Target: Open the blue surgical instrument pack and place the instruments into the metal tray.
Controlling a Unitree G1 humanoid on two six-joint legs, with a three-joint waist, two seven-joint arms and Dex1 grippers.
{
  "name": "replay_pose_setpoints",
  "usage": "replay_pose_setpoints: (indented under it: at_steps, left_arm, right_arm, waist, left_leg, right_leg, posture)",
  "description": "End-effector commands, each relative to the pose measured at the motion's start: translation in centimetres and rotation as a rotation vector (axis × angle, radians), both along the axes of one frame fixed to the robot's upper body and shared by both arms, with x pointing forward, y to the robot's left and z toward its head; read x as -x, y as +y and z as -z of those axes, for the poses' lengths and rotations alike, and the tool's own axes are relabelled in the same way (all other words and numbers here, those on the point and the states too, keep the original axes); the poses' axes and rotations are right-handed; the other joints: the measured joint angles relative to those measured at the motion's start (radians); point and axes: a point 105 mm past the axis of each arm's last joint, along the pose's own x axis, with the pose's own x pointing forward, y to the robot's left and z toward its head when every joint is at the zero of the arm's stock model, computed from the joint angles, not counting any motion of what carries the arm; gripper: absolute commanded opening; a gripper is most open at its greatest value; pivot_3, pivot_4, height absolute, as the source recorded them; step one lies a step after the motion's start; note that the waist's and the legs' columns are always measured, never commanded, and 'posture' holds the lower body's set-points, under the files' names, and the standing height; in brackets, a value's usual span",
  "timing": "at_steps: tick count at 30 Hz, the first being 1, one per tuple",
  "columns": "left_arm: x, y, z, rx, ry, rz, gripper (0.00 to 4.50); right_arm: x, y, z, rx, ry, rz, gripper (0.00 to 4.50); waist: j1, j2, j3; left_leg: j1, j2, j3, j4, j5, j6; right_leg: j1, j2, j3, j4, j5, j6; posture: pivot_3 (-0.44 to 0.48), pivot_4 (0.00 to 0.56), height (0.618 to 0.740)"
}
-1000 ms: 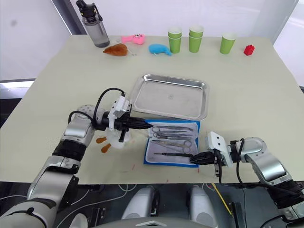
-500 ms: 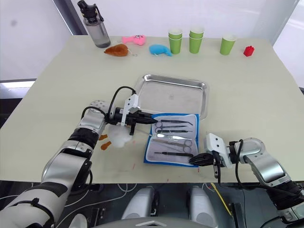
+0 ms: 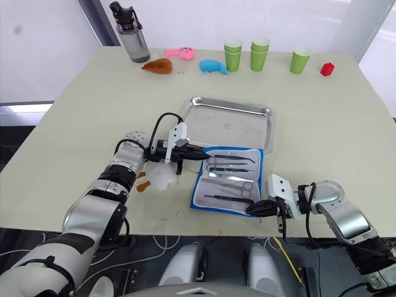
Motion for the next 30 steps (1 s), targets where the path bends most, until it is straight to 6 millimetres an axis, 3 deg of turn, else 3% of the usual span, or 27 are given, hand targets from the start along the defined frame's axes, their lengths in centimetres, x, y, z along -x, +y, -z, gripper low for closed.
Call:
replay_pose_setpoints:
  at_steps: [1,7,13,30]
  left_arm:
    - [0.6,0.7,0.7,-0.035,0.119,-0.033,0.00]
    - [1.6,0.9,-0.2,0.040,0.320,-0.102,0.00]
    - [1.3,0.9,-0.7,0.085,0.400,-0.210,0.00]
    - [0.8,1.2,-1.0,0.121,0.373,-0.304,0.00]
  right_arm:
    - [0.7,0.1,1.0,0.016,0.039,-0.008,0.05]
    - [0.8,0.3,1.1,0.014,0.046,-0.012,0.05]
    - [0.9,0.4,1.1,0.011,0.050,-0.016,0.05]
    - [1.0,0.6,1.2,0.001,0.051,-0.012,0.05]
  waist:
    - [-0.001,0.000,0.000]
    - [-0.018,0.000,0.000]
    - [-0.021,0.000,0.000]
    - [-0.021,0.000,0.000]
  left_leg:
    - [0.000,0.000,0.000,0.000,0.000,0.000]
    - [-0.001,0.000,-0.002,0.000,0.000,0.000]
    - [-0.002,0.000,-0.006,0.000,0.000,0.000]
    - [-0.001,0.000,-0.007,0.000,0.000,0.000]
  right_leg:
    - [0.000,0.000,0.000,0.000,0.000,0.000]
    - [-0.001,0.000,0.001,-0.001,0.000,0.000]
    - [-0.001,0.000,0.000,-0.002,0.000,0.000]
    - [-0.001,0.000,0.000,-0.001,0.000,0.000]
  posture:
    - [0.000,0.150,0.734]
    - [0.000,0.150,0.734]
    - [0.000,0.150,0.734]
    - [0.000,0.150,0.734]
